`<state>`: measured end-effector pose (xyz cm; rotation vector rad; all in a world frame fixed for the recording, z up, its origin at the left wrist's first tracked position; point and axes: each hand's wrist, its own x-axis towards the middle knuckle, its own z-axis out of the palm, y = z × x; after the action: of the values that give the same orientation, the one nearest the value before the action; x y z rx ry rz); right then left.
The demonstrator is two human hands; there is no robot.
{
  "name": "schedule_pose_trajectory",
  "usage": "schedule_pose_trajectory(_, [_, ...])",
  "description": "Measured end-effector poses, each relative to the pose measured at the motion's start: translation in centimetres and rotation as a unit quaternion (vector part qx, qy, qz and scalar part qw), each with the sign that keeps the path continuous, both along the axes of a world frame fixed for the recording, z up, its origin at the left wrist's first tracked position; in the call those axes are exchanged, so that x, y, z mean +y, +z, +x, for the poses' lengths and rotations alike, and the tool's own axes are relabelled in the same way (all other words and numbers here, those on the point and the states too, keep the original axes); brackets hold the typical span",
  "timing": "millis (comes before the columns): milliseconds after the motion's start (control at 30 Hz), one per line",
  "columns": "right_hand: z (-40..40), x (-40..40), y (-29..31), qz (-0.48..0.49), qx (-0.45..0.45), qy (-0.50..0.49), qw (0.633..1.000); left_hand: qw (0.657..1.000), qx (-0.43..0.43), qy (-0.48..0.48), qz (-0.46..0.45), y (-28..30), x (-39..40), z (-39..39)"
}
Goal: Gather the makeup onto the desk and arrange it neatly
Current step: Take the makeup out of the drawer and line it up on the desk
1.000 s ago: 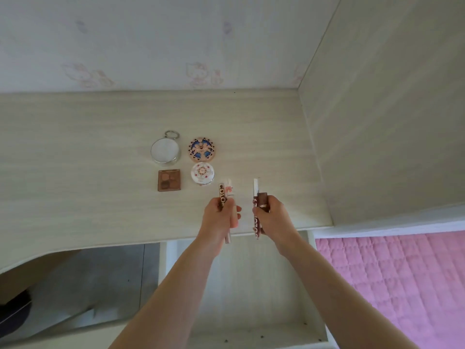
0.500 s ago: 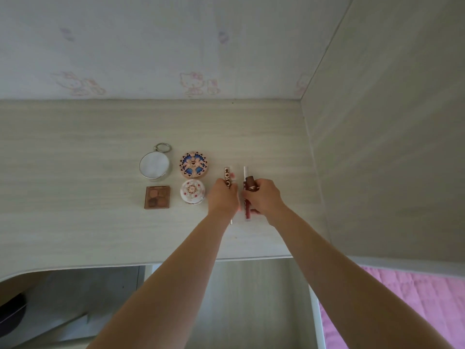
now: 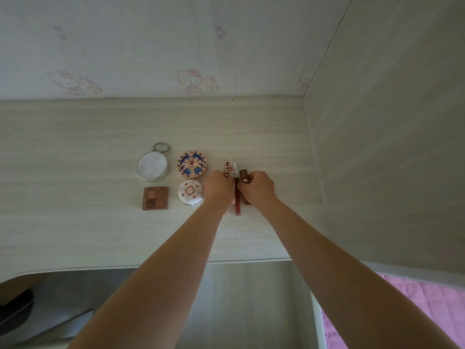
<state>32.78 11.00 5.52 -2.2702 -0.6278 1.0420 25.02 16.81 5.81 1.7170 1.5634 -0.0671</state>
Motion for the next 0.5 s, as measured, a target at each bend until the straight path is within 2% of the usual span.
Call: schedule_pose_trajectory(500, [-0.29,-0.41,-0.02,-0.05,-0.104,0.024,0.993,0.998,0.01,0.005,0.066,-0.34,-0.61,-0.56])
